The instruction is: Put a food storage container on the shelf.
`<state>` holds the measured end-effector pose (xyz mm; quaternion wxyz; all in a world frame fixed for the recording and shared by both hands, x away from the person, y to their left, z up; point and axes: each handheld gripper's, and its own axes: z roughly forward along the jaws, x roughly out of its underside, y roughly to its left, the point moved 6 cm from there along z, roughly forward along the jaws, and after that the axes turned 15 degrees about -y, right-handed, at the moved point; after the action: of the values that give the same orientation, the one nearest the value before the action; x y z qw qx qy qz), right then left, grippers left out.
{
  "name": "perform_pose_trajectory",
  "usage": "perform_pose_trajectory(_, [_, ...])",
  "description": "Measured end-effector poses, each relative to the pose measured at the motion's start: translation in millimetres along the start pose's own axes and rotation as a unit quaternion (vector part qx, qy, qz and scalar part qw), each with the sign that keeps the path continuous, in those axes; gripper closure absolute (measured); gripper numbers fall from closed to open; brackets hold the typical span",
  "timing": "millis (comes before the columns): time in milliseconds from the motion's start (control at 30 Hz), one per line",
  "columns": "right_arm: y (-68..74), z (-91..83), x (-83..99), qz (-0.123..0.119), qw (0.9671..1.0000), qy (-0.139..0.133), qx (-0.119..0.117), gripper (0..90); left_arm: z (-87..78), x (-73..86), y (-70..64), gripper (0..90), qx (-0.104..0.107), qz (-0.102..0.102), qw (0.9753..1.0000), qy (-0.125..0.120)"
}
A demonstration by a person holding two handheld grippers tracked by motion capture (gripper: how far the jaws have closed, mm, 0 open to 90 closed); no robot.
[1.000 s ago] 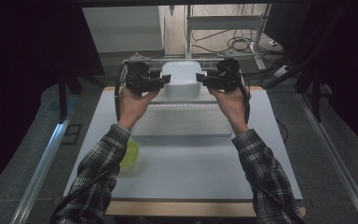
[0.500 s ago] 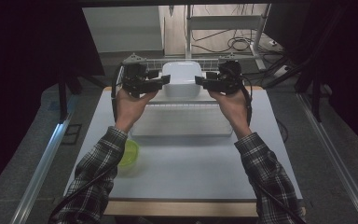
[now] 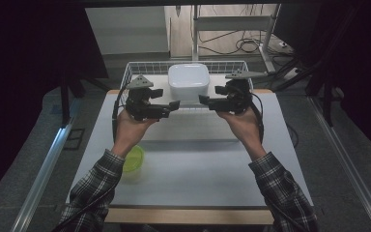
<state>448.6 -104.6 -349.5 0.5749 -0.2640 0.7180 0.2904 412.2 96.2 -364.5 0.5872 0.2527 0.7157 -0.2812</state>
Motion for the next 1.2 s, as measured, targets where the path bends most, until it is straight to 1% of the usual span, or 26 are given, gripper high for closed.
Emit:
perform_pose_trajectory(100, [4.0,-4.5,4.6,-0.005,1.0000,-0.001,-0.002,21.5,-3.7,8.3,-8.1,15.7,0.006,0.004,1.0000,0.006])
perform_pose_trajectory(133, [4.0,-4.5,4.6,-0.005,1.0000,-0.001,-0.002,21.5,-3.7,8.3,-8.1,14.5,0.006,0.004,1.0000,0.006])
perform_pose_trajectory(167, [7.1,-8.3,9.1,-0.004,1.0000,0.000,-0.006,19.4,-5.4,14.4,-13.2,13.3,0.010,0.006,0.9999,0.007])
perform_pose_trajectory(200, [7.1,-8.3,9.1,-0.004,1.0000,0.000,-0.006,19.4,-5.4,14.4,-13.2,12.5,0.010,0.006,0.9999,0.007])
perform_pose_trajectory(233, [9.3,-10.9,13.8,-0.006,0.9999,0.000,-0.008,16.9,-6.5,21.1,-17.8,11.3,0.011,0.009,0.9998,0.010])
perform_pose_trajectory(267, [9.3,-10.9,13.8,-0.006,0.9999,0.000,-0.008,16.9,-6.5,21.1,-17.8,10.4,0.011,0.009,0.9998,0.010])
perform_pose_trajectory(367, [12.7,-16.4,24.4,-0.012,0.9998,0.004,-0.013,12.9,-7.7,32.8,-24.0,8.2,0.014,0.022,0.9995,0.018])
perform_pose_trajectory(400, [12.7,-16.4,24.4,-0.012,0.9998,0.004,-0.013,12.9,-7.9,36.2,-25.8,8.2,0.015,0.024,0.9994,0.019])
perform_pose_trajectory(433, [13.6,-19.2,29.9,-0.013,0.9998,0.005,-0.014,11.5,-8.4,39.6,-27.4,7.9,0.017,0.026,0.9993,0.020])
perform_pose_trajectory(500, [14.0,-20.7,32.8,-0.014,0.9998,0.006,-0.016,10.9,-9.5,46.0,-30.1,7.8,0.021,0.030,0.9992,0.019])
perform_pose_trajectory(567, [14.7,-24.4,42.1,-0.013,0.9997,0.009,-0.019,9.5,-11.6,54.5,-33.2,7.9,0.026,0.036,0.9988,0.021])
perform_pose_trajectory(600, [14.8,-25.3,44.6,-0.013,0.9997,0.009,-0.019,9.2,-11.6,54.5,-33.2,8.0,0.026,0.036,0.9988,0.021])
perform_pose_trajectory(633, [14.9,-26.9,49.0,-0.012,0.9997,0.012,-0.020,8.4,-13.1,61.0,-35.2,8.4,0.031,0.038,0.9986,0.022])
perform_pose_trajectory(700, [15.0,-28.0,51.6,-0.012,0.9996,0.014,-0.022,8.0,-14.0,64.5,-36.1,8.4,0.033,0.038,0.9984,0.025])
perform_pose_trajectory(733, [15.2,-29.2,55.2,-0.012,0.9996,0.014,-0.022,7.7,-15.2,69.1,-37.1,8.4,0.036,0.038,0.9982,0.028])
perform_pose_trajectory(767, [15.5,-32.6,63.7,-0.020,0.9993,0.020,-0.023,6.4,-17.1,76.5,-38.4,8.4,0.037,0.038,0.9981,0.033])
perform_pose_trajectory(800, [15.5,-32.6,63.7,-0.020,0.9993,0.020,-0.023,6.4,-17.1,76.5,-38.4,8.3,0.037,0.038,0.9981,0.033])
perform_pose_trajectory(867, [15.6,-36.0,70.8,-0.023,0.9992,0.023,-0.025,5.8,-19.5,83.0,-39.4,8.3,0.040,0.034,0.9981,0.033])
perform_pose_trajectory(900, [15.4,-39.6,77.7,-0.023,0.9991,0.026,-0.026,5.0,-21.8,88.3,-40.1,8.0,0.043,0.030,0.9980,0.034])
perform_pose_trajectory(933, [15.4,-39.6,77.7,-0.023,0.9991,0.026,-0.026,5.0,-21.8,88.3,-40.1,7.8,0.043,0.030,0.9980,0.034])
perform_pose_trajectory(967, [15.2,-43.0,84.8,-0.025,0.9988,0.030,-0.029,4.3,-24.6,93.5,-40.2,7.7,0.042,0.034,0.9979,0.037])
perform_pose_trajectory(1033, [15.2,-44.1,87.4,-0.024,0.9988,0.033,-0.029,4.1,-26.1,95.7,-40.5,7.3,0.041,0.034,0.9978,0.038])
perform_pose_trajectory(1067, [14.9,-45.3,90.6,-0.025,0.9986,0.037,-0.028,3.6,-28.3,98.5,-40.6,7.3,0.040,0.033,0.9980,0.037])
perform_pose_trajectory(1133, [14.1,-47.8,95.5,-0.035,0.9981,0.044,-0.025,2.8,-30.8,101.9,-41.3,6.9,0.041,0.028,0.9982,0.034])
perform_pose_trajectory(1167, [14.0,-49.5,96.5,-0.037,0.9981,0.043,-0.024,2.7,-32.4,104.0,-41.3,6.9,0.039,0.027,0.9983,0.034])
perform_pose_trajectory(1200, [14.3,-52.6,98.4,-0.031,0.9985,0.038,-0.025,2.2,-34.9,107.8,-41.1,7.0,0.037,0.024,0.9986,0.031])
